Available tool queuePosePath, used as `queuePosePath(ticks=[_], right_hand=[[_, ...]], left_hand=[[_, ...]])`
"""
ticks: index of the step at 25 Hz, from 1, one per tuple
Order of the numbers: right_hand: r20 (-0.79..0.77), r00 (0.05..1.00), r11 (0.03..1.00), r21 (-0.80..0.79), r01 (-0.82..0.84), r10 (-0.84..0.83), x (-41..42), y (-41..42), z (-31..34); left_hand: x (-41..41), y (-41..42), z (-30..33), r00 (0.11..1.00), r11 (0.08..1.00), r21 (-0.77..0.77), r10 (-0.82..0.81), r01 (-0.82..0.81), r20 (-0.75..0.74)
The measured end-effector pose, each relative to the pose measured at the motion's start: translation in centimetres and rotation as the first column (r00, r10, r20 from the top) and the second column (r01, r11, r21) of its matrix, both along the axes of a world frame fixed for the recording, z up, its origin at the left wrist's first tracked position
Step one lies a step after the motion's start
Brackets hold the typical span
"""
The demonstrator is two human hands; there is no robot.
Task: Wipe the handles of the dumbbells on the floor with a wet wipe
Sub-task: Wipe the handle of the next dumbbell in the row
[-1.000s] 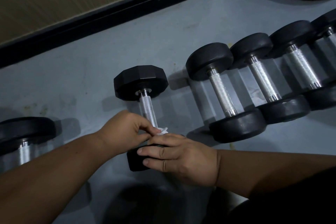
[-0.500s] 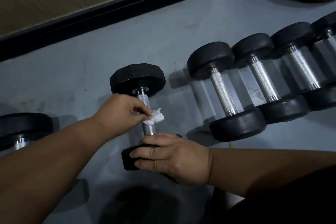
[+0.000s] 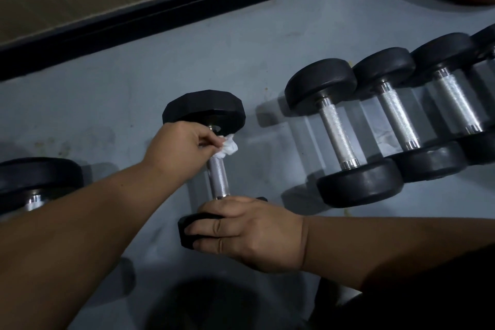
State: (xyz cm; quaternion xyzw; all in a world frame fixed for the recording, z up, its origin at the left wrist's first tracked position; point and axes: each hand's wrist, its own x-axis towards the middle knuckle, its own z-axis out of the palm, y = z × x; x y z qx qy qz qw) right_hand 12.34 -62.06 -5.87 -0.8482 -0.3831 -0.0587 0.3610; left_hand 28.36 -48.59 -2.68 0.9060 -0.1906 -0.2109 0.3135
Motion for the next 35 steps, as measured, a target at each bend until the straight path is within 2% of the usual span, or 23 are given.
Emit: queuePosePath(ticks=[5,8,9,12,14,17,20,23,25,30,32,34,35], right_hand=[[0.047,0.999,1.0,-0.002,0.003,-0.003,0.1,0.2,0.4],[0.032,0.999,1.0,0.021,-0.012,0.012,0.4,0.3,0.8],[0.021,1.0,0.999,0.028,-0.021,0.021,0.5,0.3,0.7],[-0.026,0.999,0.999,0.046,-0.026,0.028,-0.2,-0.8,0.3],[-0.052,0.999,1.0,0.026,0.014,-0.013,-1.1,-1.6,0.0],[-0.068,0.998,0.999,0.027,0.019,-0.017,-1.5,-1.9,-0.2],[-0.07,0.998,0.999,0.035,0.008,-0.006,-1.2,-1.9,-0.3],[-0.072,0.997,0.999,0.046,0.012,-0.008,-1.5,-2.1,-0.4],[-0.068,0.998,0.999,0.049,0.018,-0.014,-1.5,-2.1,-0.4],[-0.063,0.998,0.999,0.037,0.013,-0.011,-1.3,-2.2,-0.4],[-0.061,0.998,0.999,0.036,0.003,-0.001,-1.2,-2.2,-0.3],[-0.062,0.998,0.999,0.032,0.003,-0.001,-1.2,-2.1,-0.3],[-0.066,0.998,0.999,0.031,0.008,-0.006,-1.1,-2.1,-0.2]], left_hand=[[-3.1,1.7,1.1,0.96,0.996,-0.021,-0.094,0.092,-0.262],[-4.2,2.0,1.7,0.917,0.997,-0.038,-0.081,0.071,-0.392],[-4.0,2.0,1.7,0.919,0.994,-0.017,-0.104,0.105,-0.38],[-2.9,1.7,1.6,0.946,0.947,0.152,-0.251,0.284,-0.204],[-2.2,1.3,1.2,0.969,0.959,0.155,-0.22,0.236,-0.114],[0.0,0.4,0.7,0.998,0.994,0.092,-0.064,0.063,0.003],[1.4,0.0,0.0,0.998,0.999,0.049,0.007,-0.009,0.058],[0.6,0.2,-0.1,0.999,0.999,-0.006,0.04,-0.04,0.032],[-0.2,0.8,0.4,0.998,0.998,-0.05,0.033,-0.036,-0.056],[-3.5,3.0,1.9,0.92,0.977,0.026,-0.189,0.211,-0.344],[-3.9,3.4,2.1,0.916,0.952,0.082,-0.257,0.294,-0.307],[-3.1,3.0,1.9,0.925,0.914,0.171,-0.338,0.367,-0.177],[-2.5,2.4,1.8,0.936,0.917,0.191,-0.335,0.35,-0.106]])
